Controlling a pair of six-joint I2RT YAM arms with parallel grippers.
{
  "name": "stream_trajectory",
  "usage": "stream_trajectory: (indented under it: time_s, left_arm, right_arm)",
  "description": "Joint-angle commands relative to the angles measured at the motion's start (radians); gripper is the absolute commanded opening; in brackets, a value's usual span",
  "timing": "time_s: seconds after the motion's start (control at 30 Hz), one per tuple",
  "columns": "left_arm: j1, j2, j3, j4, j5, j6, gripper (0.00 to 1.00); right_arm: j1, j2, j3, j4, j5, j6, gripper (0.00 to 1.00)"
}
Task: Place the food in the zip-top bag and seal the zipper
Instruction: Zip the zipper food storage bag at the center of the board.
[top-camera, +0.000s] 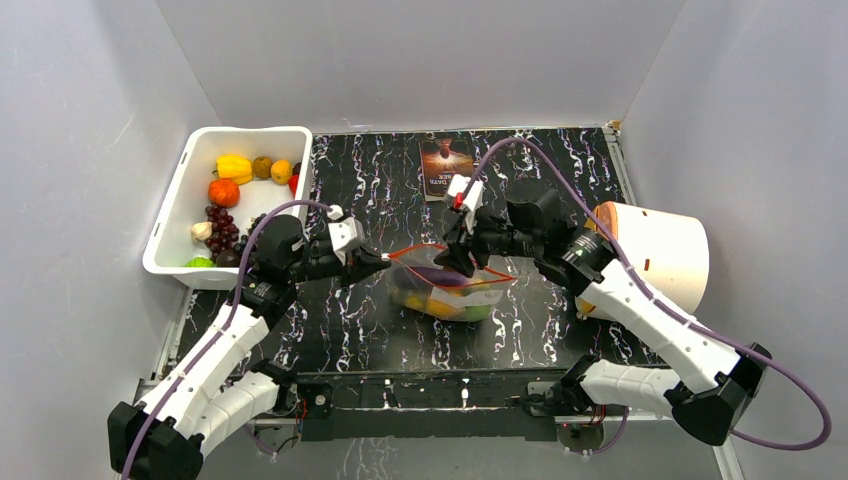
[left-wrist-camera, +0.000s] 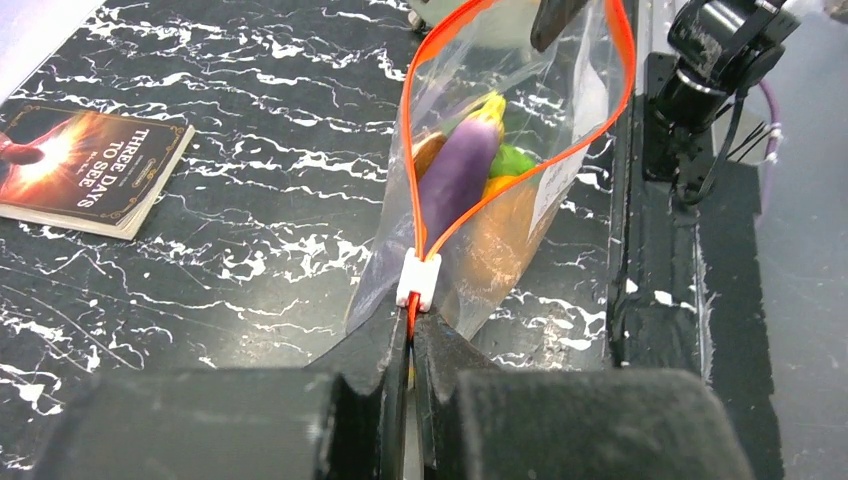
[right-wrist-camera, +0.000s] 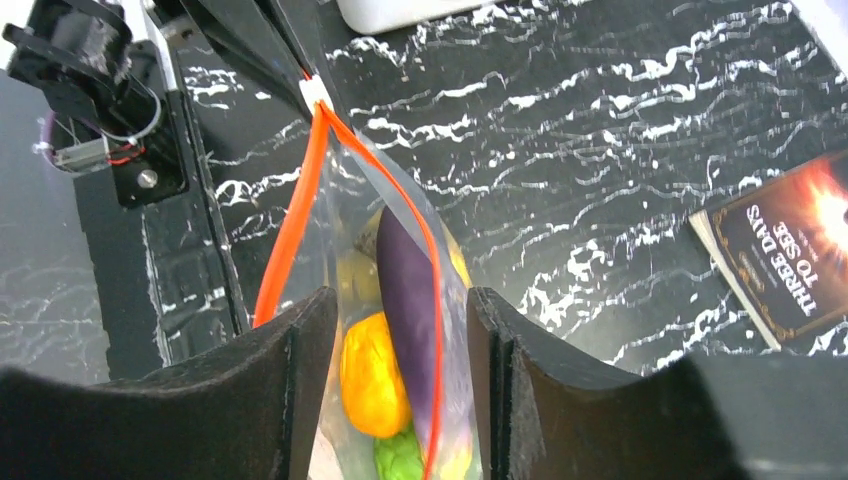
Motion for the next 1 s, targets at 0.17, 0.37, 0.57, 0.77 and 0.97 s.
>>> stream_trajectory:
  time_s: [0.17,0.37,0.57,0.77,0.97]
  left_arm:
    - [0.002,0.0,-0.015,0.284,0.089,-0.378,0.0]
    - [0.002,0.0,-0.029,0.283,0.139,-0.329,0.0]
    - [0.002,-0.01,-0.03,0.246,0.15,-0.277,0.0]
    - [0.002,-0.014,-0.026,0.208,0.158,-0.24,0.0]
    - [0.002,-0.02,-0.027,0.188,0.158,-0.213,0.0]
  right_arm:
    - [0.114,0.114,0.134,0.202,-0.039,0.031,0.54]
    - [0.179,0.177,0.152,0.218,-0.012,-0.026,0.44]
    - [0.213,0.201,0.158,0.229,-0.016,-0.074,0.35]
    - [0.231,0.206,0.186,0.211,0.01,-0.114,0.38]
    - [0.234,0.185,0.211,0.165,0.018,-0.168,0.39]
